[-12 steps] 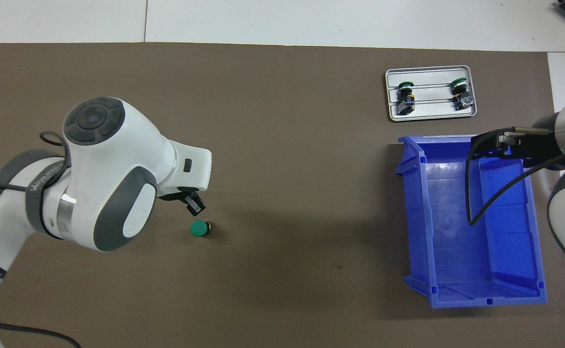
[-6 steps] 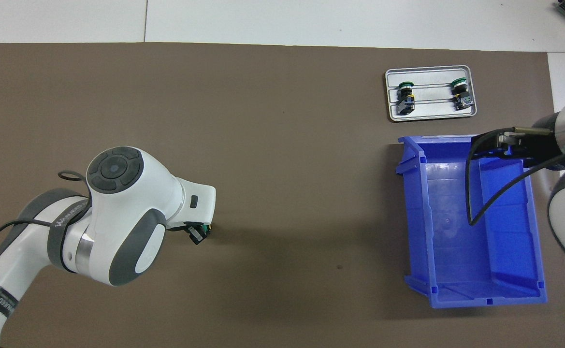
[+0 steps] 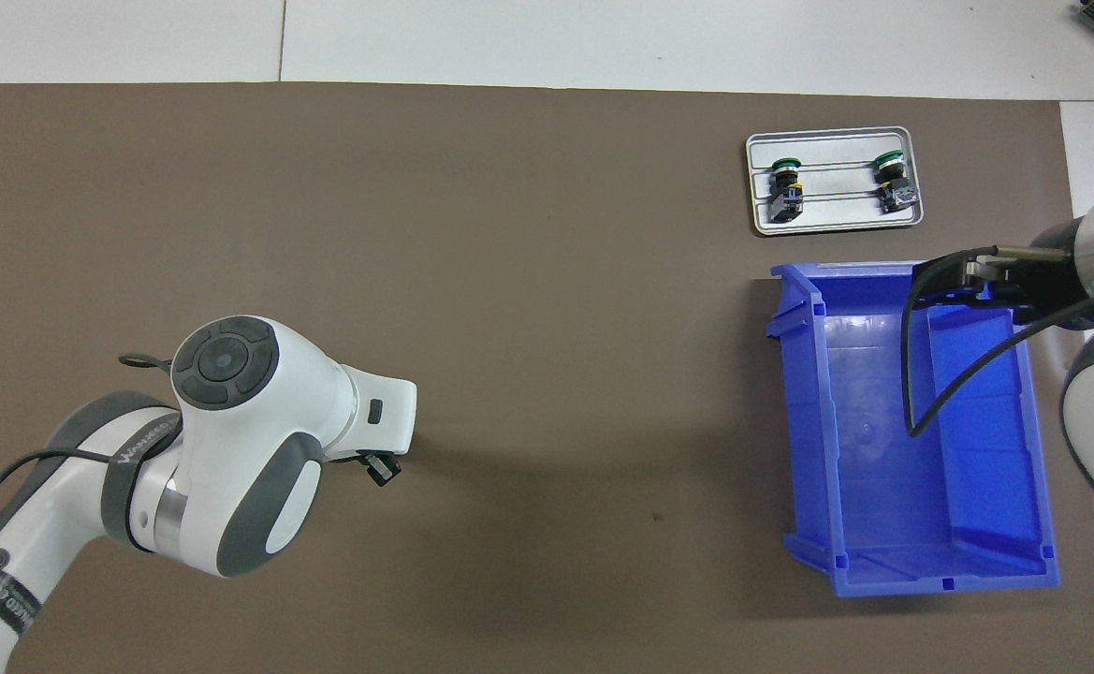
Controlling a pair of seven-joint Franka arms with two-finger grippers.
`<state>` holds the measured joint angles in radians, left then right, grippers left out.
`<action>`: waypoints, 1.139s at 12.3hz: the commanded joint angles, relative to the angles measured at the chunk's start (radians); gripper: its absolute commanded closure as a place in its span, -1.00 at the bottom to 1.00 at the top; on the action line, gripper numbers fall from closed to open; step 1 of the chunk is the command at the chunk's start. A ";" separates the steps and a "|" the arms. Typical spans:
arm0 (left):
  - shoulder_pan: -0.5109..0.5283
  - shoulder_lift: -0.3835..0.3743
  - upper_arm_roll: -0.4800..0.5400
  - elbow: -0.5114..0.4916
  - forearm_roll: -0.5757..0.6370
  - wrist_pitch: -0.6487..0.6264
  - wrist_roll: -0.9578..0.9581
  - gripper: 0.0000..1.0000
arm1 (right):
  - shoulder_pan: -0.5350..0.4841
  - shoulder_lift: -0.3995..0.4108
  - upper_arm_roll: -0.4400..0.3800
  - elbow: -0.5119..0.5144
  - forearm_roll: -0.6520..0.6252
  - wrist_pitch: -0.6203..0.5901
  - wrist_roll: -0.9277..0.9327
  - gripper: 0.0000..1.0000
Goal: Place and press button with both arms
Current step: 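Press down on the button top with the left gripper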
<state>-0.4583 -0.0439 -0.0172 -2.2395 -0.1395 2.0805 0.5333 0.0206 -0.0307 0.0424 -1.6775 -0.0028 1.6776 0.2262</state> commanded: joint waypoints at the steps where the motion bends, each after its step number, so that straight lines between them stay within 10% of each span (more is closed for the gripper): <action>1: -0.036 -0.056 0.014 -0.081 0.018 0.078 -0.009 1.00 | -0.010 -0.023 0.001 -0.027 0.023 0.004 0.009 -1.00; 9: -0.046 -0.070 0.014 -0.186 0.018 0.208 -0.003 1.00 | -0.014 -0.023 0.001 -0.027 0.023 0.004 0.002 -1.00; 14: -0.025 -0.001 0.019 0.039 0.018 0.018 -0.004 1.00 | -0.013 -0.023 0.001 -0.025 0.023 0.011 -0.002 -1.00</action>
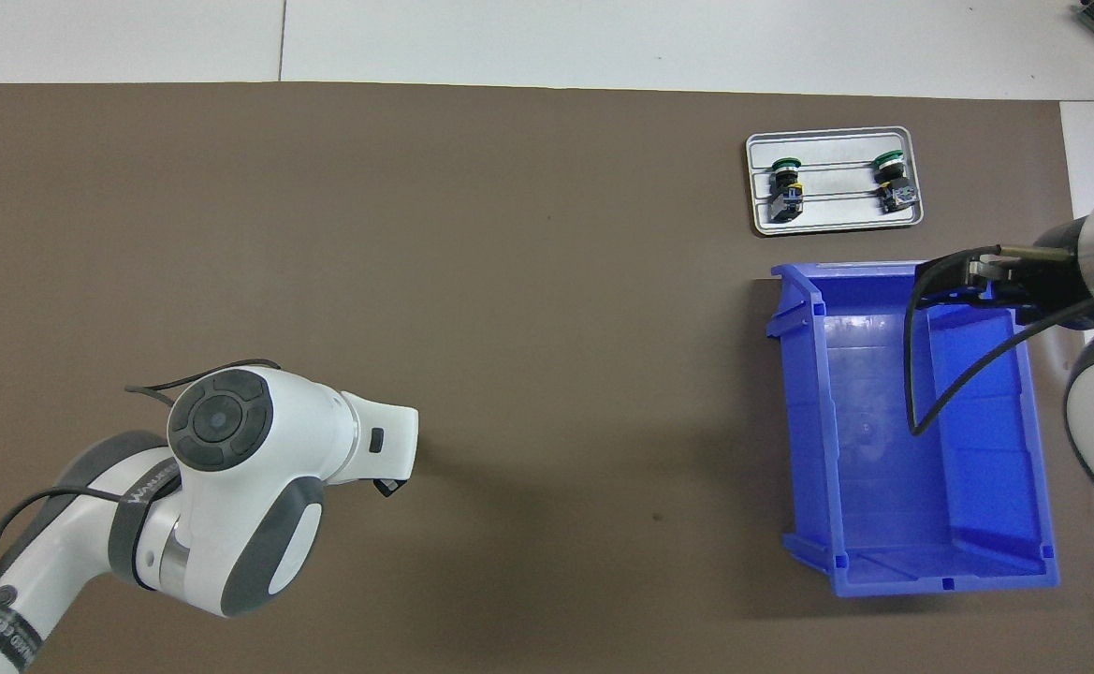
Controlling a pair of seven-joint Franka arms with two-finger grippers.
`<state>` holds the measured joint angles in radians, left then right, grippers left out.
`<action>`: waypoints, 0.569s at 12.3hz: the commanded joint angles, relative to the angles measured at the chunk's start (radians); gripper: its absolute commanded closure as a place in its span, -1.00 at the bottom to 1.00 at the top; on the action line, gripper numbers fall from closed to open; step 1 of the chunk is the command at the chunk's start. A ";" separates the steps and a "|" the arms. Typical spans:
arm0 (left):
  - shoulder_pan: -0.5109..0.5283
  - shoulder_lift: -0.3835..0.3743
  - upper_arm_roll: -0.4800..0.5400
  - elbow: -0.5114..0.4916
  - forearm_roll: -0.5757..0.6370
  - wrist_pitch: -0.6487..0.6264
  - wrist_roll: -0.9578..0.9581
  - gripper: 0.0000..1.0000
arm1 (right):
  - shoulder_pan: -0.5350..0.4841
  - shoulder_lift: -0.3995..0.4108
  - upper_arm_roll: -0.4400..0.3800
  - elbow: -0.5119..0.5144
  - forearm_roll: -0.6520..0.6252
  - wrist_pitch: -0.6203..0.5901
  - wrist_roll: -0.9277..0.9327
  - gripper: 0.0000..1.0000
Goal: Place and press button with both arms
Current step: 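Press down on the button top with the left gripper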
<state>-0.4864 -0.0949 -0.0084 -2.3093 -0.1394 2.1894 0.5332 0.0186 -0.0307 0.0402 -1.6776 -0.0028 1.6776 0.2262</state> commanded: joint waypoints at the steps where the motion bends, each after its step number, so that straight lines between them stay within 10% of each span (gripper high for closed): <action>1: 0.023 0.064 0.013 0.158 0.018 -0.135 -0.004 1.00 | -0.008 -0.021 0.003 -0.025 0.023 0.019 0.002 -1.00; 7: 0.306 0.058 0.019 0.408 0.018 -0.344 -0.022 1.00 | 0.072 -0.020 0.017 -0.027 0.012 0.042 0.114 -0.91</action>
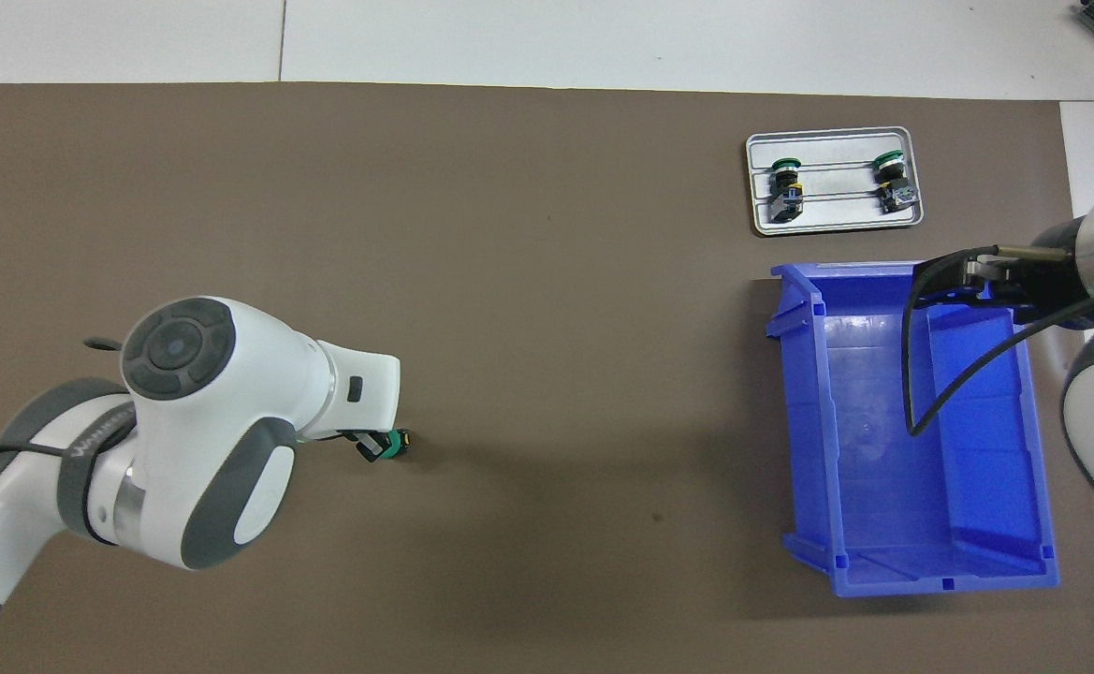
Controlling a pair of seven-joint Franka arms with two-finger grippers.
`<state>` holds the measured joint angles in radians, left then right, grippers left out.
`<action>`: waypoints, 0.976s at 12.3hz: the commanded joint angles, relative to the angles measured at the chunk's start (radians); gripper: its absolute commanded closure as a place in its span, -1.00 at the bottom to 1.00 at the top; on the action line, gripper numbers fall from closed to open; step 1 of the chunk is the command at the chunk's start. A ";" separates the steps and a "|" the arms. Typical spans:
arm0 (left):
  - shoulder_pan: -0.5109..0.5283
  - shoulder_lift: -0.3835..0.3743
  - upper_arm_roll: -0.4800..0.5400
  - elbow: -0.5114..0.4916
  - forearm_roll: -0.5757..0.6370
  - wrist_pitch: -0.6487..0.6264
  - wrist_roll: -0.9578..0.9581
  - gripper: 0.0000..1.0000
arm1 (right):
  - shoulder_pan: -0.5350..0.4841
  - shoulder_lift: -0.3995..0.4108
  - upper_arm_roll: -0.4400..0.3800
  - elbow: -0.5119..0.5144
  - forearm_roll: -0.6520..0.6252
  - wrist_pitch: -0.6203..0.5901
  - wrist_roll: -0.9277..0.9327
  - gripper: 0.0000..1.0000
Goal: Place and press button with both arms
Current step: 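Raise the left gripper away while the right gripper moves toward the button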
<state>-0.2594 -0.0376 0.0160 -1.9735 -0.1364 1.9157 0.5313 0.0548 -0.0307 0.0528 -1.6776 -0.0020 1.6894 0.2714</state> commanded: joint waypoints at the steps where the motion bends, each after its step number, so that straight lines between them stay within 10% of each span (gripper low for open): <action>1: 0.136 -0.014 -0.005 0.106 0.015 -0.125 -0.027 1.00 | 0.077 -0.017 0.004 -0.030 0.005 0.032 0.127 -0.91; 7: 0.218 -0.021 -0.019 0.264 0.221 -0.360 -0.275 1.00 | 0.319 0.090 0.004 0.001 -0.043 0.120 0.521 -0.91; 12: 0.215 -0.010 -0.019 0.346 0.206 -0.440 -0.339 0.90 | 0.496 0.342 0.004 0.228 -0.101 0.128 0.796 -0.90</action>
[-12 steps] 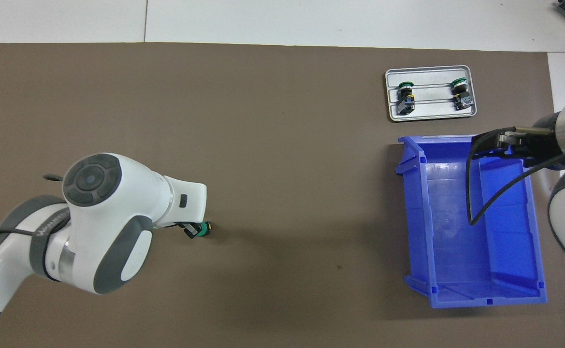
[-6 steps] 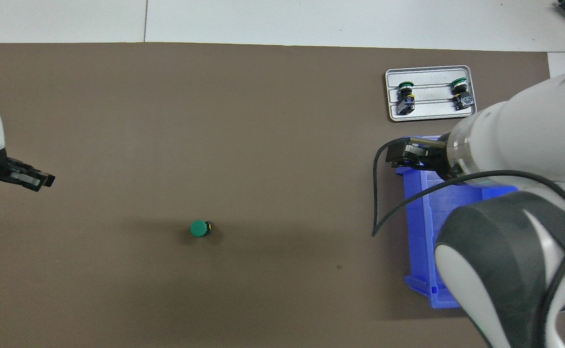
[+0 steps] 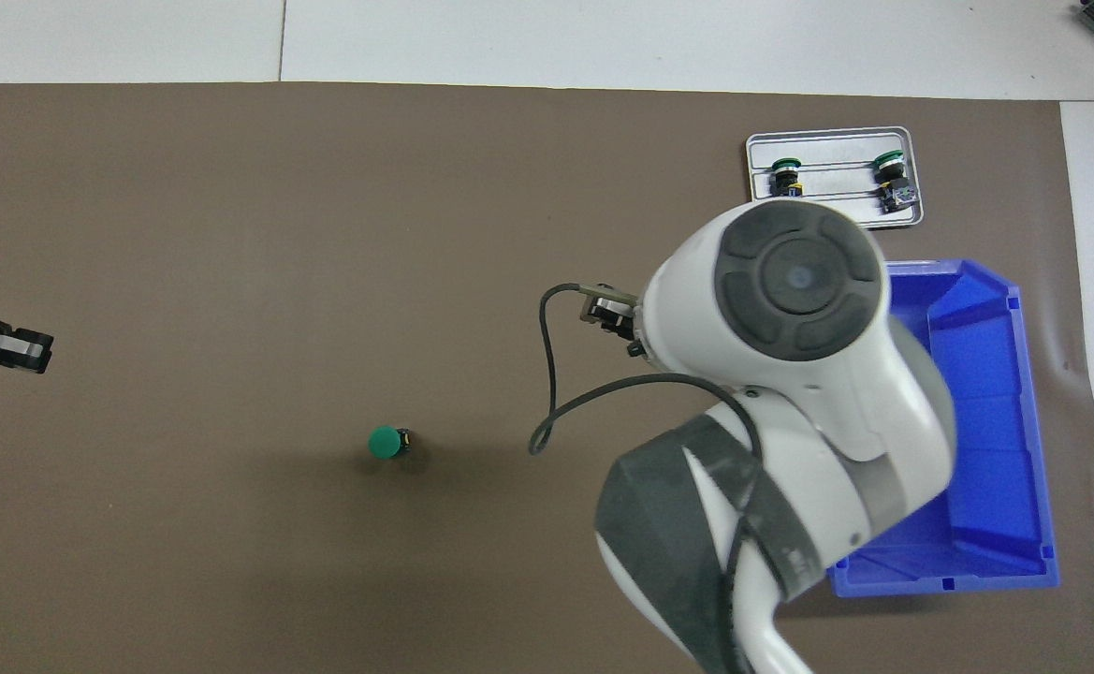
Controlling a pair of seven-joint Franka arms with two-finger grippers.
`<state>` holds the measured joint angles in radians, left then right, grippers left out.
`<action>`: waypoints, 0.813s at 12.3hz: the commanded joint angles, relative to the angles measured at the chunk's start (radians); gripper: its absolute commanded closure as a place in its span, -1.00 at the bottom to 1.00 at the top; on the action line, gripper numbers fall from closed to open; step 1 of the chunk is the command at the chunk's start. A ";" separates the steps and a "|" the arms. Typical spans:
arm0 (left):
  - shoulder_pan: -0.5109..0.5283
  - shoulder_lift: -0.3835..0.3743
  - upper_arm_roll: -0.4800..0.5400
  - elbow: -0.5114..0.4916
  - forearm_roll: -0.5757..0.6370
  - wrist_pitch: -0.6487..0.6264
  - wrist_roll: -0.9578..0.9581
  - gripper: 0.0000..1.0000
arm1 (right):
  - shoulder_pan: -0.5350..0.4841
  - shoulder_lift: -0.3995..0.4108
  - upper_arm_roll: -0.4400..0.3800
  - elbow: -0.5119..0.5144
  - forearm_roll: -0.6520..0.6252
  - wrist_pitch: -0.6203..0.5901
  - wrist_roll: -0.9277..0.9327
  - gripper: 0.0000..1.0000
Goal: Place and press button with both arms
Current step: 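Grasp the green button with the right gripper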
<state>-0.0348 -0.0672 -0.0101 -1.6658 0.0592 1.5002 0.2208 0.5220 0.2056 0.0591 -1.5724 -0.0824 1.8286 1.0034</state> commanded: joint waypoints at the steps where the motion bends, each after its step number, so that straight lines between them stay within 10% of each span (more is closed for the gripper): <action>1: -0.011 0.017 0.006 0.025 -0.001 0.023 -0.043 0.75 | 0.059 0.144 -0.002 0.158 -0.022 -0.011 0.108 -0.90; 7: -0.010 -0.008 0.007 -0.043 -0.025 0.107 -0.046 -0.21 | 0.147 0.236 -0.001 0.233 -0.019 0.037 0.300 -0.89; 10: -0.011 -0.031 0.007 -0.107 -0.028 0.190 -0.083 -0.34 | 0.173 0.273 0.001 0.241 -0.023 0.052 0.359 -0.88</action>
<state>-0.0347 -0.0562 -0.0103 -1.6997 0.0441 1.6310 0.1748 0.6804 0.4364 0.0582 -1.3638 -0.0872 1.8653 1.3147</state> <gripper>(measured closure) 0.392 0.057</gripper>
